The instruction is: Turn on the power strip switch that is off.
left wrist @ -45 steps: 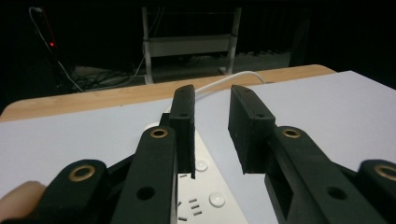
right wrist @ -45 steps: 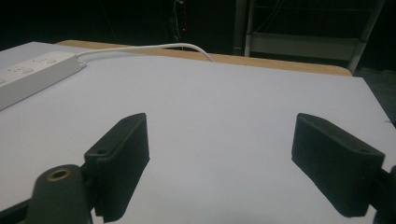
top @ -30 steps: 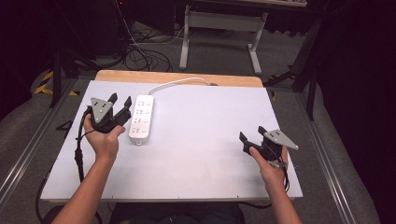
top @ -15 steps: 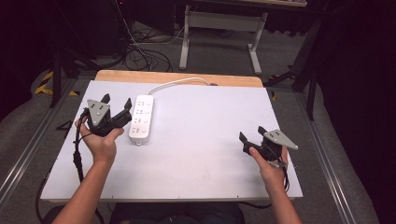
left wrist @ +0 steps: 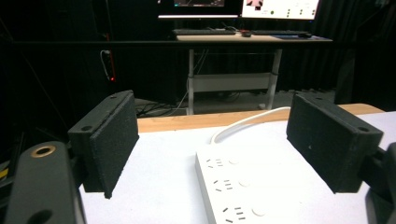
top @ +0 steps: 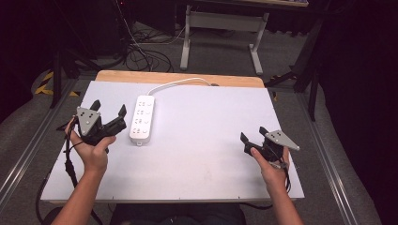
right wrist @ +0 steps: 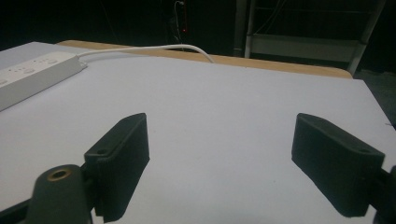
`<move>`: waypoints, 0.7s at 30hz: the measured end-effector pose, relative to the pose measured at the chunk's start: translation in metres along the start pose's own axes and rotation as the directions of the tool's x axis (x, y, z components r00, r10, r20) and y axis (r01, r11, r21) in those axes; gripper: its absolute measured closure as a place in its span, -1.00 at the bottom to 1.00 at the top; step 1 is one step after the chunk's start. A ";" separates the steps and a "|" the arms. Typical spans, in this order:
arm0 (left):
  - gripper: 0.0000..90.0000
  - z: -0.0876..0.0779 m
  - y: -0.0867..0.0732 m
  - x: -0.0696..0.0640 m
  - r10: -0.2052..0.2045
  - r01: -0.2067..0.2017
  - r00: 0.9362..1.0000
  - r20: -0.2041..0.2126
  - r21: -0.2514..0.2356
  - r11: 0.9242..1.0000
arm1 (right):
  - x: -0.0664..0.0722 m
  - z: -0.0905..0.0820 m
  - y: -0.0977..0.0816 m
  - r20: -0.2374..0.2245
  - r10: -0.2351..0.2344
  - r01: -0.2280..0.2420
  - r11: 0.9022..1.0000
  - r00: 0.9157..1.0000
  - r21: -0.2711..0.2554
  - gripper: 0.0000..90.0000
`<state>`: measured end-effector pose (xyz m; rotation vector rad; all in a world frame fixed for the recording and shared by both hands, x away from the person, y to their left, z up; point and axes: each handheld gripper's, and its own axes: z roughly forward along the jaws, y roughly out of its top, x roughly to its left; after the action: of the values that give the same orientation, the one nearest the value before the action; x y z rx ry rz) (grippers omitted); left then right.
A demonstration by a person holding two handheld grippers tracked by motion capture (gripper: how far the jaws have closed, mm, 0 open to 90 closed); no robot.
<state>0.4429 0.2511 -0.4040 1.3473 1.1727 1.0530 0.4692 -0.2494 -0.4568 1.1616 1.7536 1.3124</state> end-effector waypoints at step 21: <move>-0.96 -0.027 -0.010 -0.006 0.016 -0.016 0.999 0.030 0.004 1.000 | 0.000 -0.003 0.002 -0.004 -0.003 0.003 1.000 1.000 -0.016 -0.59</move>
<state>0.4146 0.2492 -0.4115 1.3735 1.1442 1.0389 0.4669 -0.2501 -0.4544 1.1477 1.7442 1.3248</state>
